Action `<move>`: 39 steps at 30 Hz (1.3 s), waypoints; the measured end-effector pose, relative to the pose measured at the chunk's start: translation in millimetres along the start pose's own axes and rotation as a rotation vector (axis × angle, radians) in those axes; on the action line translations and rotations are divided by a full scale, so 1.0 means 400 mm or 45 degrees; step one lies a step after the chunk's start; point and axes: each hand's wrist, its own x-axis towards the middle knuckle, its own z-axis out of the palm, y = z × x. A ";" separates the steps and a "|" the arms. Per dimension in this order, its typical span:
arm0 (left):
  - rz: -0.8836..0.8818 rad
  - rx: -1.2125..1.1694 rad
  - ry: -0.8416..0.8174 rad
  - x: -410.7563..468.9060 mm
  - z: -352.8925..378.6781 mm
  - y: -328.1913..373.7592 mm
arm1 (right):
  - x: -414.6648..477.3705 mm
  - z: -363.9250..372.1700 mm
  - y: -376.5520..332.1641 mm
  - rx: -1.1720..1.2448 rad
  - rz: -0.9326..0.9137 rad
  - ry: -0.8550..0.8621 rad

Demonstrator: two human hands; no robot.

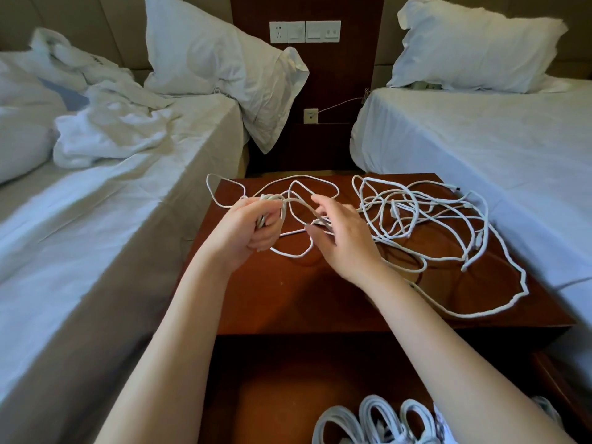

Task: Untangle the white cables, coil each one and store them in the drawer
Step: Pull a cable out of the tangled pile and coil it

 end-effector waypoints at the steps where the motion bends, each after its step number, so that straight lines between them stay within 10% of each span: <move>1: -0.013 0.004 -0.039 0.001 0.005 -0.003 | 0.004 -0.014 -0.012 0.134 -0.009 0.003; 6: -0.025 -0.013 -0.069 0.002 0.022 0.001 | 0.010 -0.036 -0.055 0.345 -0.137 0.032; 9: -0.009 0.026 0.252 0.006 0.014 0.003 | 0.007 -0.048 -0.056 0.342 -0.164 0.044; 14: 0.029 -0.220 0.526 0.015 -0.020 0.004 | -0.002 -0.042 -0.009 -0.162 -0.228 -0.042; 19: -0.039 -0.293 0.245 0.007 -0.005 0.019 | -0.004 -0.026 0.027 -0.364 -0.010 -0.140; 28: -0.191 -0.277 -0.284 -0.010 0.021 0.021 | 0.022 -0.060 -0.057 0.224 -0.273 0.044; 39: -0.274 -0.230 -0.377 -0.019 0.057 0.031 | 0.018 -0.059 -0.061 0.323 -0.205 -0.110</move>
